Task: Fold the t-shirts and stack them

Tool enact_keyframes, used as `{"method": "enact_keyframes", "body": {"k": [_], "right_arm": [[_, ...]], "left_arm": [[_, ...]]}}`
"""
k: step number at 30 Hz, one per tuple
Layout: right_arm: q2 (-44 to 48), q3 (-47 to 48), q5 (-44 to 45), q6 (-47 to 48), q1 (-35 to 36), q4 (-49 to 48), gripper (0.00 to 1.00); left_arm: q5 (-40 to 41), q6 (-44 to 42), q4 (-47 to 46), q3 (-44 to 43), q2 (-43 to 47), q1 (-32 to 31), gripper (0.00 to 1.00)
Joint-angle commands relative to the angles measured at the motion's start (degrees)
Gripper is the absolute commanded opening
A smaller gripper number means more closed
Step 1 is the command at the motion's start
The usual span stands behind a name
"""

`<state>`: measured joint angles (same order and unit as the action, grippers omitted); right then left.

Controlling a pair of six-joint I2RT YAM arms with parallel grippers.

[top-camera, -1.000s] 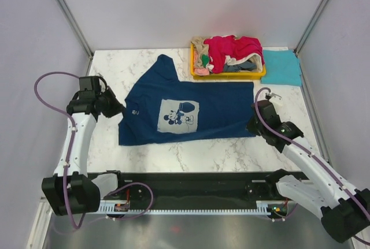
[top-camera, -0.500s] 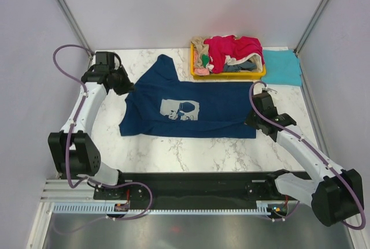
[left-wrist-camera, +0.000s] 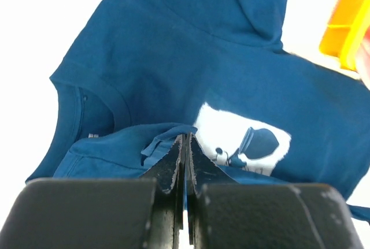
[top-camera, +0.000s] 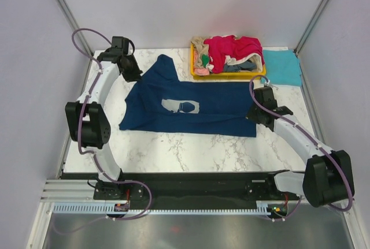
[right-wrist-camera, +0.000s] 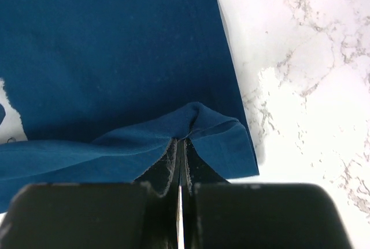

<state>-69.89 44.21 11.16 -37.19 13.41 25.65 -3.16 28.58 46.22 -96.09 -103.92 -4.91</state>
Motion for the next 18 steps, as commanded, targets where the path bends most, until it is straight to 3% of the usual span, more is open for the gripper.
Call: {"method": "enact_keyframes", "body": {"k": [1,4,6,7,8,9,11,12,15,16,18], "right_arm": [[-3.75,2.81,-1.14,0.72,-0.93,-4.11,0.00],[-7.87,3.34,-1.31,0.36,-2.42,-5.61,0.00],[-10.26,4.65,-1.93,0.36,-4.08,-6.66,0.09],[-12.53,5.27,-2.10,0.62,-4.53,-7.10,0.19],[-13.68,5.89,-2.28,0.89,-5.14,-7.54,0.46],[-14.91,7.37,-2.28,0.89,-6.28,-7.72,0.57],[-17.21,8.52,-3.76,0.89,-7.60,-7.63,0.82],[-16.95,8.88,-4.56,0.89,-7.78,-7.54,0.84],[-13.88,5.47,-6.92,0.10,-7.70,-8.68,0.88],[-11.09,4.32,-7.46,-0.07,-7.70,-8.77,0.89],[-7.74,0.11,-7.29,0.01,-7.78,-8.69,0.90]], "left_arm": [[1.75,-1.51,1.86,-4.88,-4.00,-0.19,0.02],[1.75,-1.94,3.96,-12.85,-10.58,-0.19,0.02],[0.70,-2.47,6.24,-18.40,-16.65,-0.28,0.02],[0.26,-2.91,8.86,-24.34,-18.49,-0.37,0.14],[0.43,-3.09,9.85,-27.01,-19.56,-0.63,0.25],[0.78,-3.26,10.47,-29.22,-20.61,-0.80,0.50],[1.48,-4.05,10.65,-32.48,-19.92,-1.50,0.68],[2.97,-3.80,10.91,-32.40,-17.31,-1.86,0.75],[8.85,-1.43,9.60,-21.98,-9.23,-3.00,0.77],[10.09,0.49,7.24,-10.72,-1.37,-3.00,0.77],[10.01,2.52,-1.97,1.55,6.41,-2.65,0.77]]}}
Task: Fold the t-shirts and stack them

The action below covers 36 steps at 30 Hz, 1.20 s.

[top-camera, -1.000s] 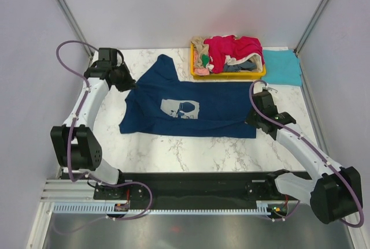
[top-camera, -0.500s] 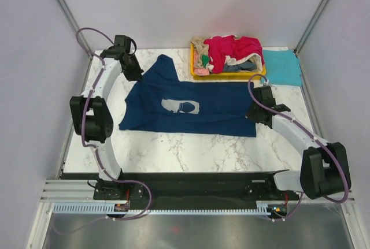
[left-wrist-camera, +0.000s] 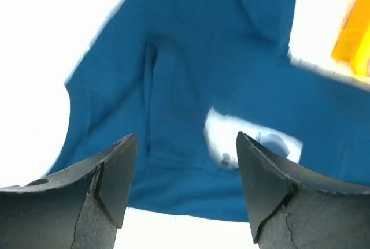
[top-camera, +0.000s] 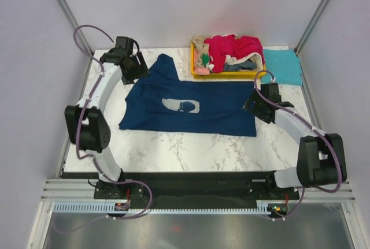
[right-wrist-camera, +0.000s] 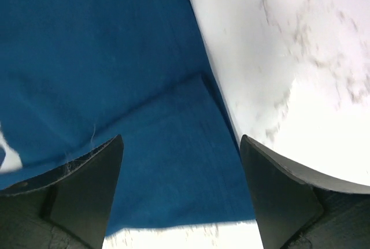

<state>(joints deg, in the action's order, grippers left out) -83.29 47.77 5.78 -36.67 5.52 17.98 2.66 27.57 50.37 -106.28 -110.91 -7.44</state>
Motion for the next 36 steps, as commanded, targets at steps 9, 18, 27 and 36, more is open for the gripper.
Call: {"method": "enact_keyframes", "body": {"k": [9,18,27,36], "right_arm": [[23.07,-18.67,-3.84,-2.88,0.11,1.45,0.87],[22.21,-22.37,-4.55,-4.20,0.11,-0.48,0.77],[18.16,-24.12,-5.61,-3.50,0.11,-5.93,0.45],[15.88,-23.16,-5.61,-2.53,0.11,-7.69,0.02]], "left_arm": [[0.58,12.41,-27.16,63.34,47.97,3.66,0.73],[-10.74,15.40,-38.50,76.74,47.46,15.09,0.78],[-6.18,16.55,-46.15,81.23,46.14,16.93,0.77],[-4.24,16.11,-50.10,78.07,35.25,17.81,0.53]]}}
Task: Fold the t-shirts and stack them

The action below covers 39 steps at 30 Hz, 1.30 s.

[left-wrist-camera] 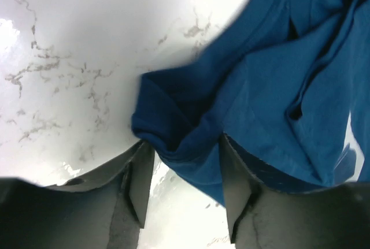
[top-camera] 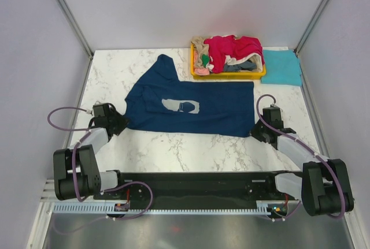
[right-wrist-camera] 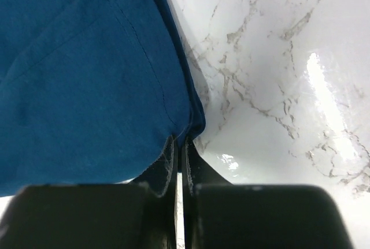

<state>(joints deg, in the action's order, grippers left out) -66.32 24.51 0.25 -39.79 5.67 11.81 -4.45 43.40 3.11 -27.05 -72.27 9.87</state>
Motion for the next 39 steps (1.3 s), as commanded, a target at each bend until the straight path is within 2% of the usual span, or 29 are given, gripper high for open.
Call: {"method": "enact_keyframes", "body": {"k": [1,2,3,6,8,12,15,17,24,25,26,29,34,39], "right_arm": [[-1.26,0.36,-0.08,0.59,-0.05,-1.53,0.00],[-1.26,0.53,-0.16,0.85,-0.13,-1.53,0.00],[-1.26,0.80,-0.08,0.77,-0.13,-1.44,0.00],[-1.09,2.64,-0.08,0.33,-0.40,-0.92,0.00],[-1.61,6.05,-0.16,-0.28,-0.83,-0.48,0.00],[-4.34,18.27,-2.97,1.64,-4.26,4.69,0.00],[0.82,21.89,0.09,2.61,-5.50,8.83,0.00],[3.47,18.31,3.52,2.70,-6.98,10.50,0.00],[4.98,1.87,-0.16,-1.95,-10.77,6.65,0.00],[4.72,0.81,-1.56,-2.48,-11.03,6.12,0.00],[4.45,-0.68,-2.27,-3.27,-11.99,5.51,0.00],[3.84,-1.92,-3.24,-3.45,-14.01,4.45,0.00],[4.10,-1.57,-5.79,-1.96,-17.01,5.14,0.02],[7.25,-2.45,-5.96,-1.96,-17.54,6.73,0.06]], "left_arm": [[3.04,-0.50,-3.37,-1.43,-4.19,0.76,0.45],[3.39,-1.46,-4.77,-1.69,-4.80,0.85,0.38],[4.26,-2.78,-4.87,-2.56,-4.98,0.85,0.23],[2.53,-2.89,-4.87,-3.62,-0.97,0.94,0.02],[1.20,-1.57,-4.79,-4.59,1.16,0.94,0.02],[-1.26,0.89,1.88,-15.02,4.06,0.94,0.02],[1.09,2.39,8.73,-16.72,9.50,1.03,0.02],[1.37,2.66,12.42,-15.15,14.06,1.12,0.02],[-3.72,5.03,16.38,2.51,25.33,1.21,0.04],[-3.38,5.03,17.44,3.22,26.21,1.21,0.07],[-2.94,5.03,18.58,4.01,26.91,1.12,0.15],[-2.93,5.55,21.40,5.16,29.72,1.20,0.23],[-5.92,7.49,22.73,7.62,34.90,1.12,0.22],[-6.19,9.16,24.57,8.06,37.28,1.12,0.16]]}}
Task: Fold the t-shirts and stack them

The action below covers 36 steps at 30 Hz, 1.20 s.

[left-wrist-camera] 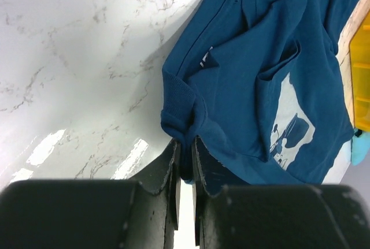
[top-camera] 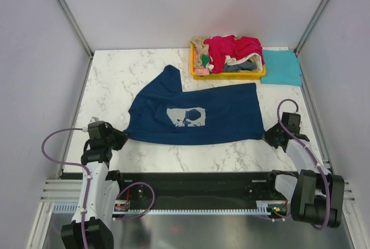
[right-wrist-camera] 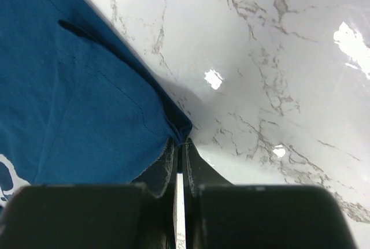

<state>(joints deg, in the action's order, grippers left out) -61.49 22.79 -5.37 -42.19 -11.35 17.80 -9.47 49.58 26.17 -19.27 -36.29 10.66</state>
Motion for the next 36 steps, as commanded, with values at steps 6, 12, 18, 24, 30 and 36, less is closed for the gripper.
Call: {"method": "enact_keyframes", "body": {"k": [6,12,18,24,30,36], "right_arm": [[11.91,-0.99,-2.10,-0.34,-0.51,8.38,0.09],[18.69,1.12,0.79,0.97,-0.51,17.70,0.18],[17.99,2.53,-0.61,1.15,-0.51,23.24,0.16],[19.84,6.99,-4.03,0.36,-0.51,27.81,0.72],[14.30,16.04,-2.81,7.12,-0.51,30.01,0.98],[10.88,13.98,-16.10,4.15,-0.07,14.26,0.98]], "left_arm": [[-5.63,6.31,4.41,-0.42,5.96,0.16,0.16],[-6.08,8.43,10.89,-2.96,6.15,-3.09,0.18],[-4.15,6.05,21.71,-9.99,6.93,-3.36,0.19],[-5.11,0.70,32.44,-13.34,8.78,-3.98,0.36],[-0.91,-5.80,34.12,-23.78,7.83,-4.15,0.91],[-2.29,-9.42,14.24,-29.25,-5.32,-4.42,0.85]]}}
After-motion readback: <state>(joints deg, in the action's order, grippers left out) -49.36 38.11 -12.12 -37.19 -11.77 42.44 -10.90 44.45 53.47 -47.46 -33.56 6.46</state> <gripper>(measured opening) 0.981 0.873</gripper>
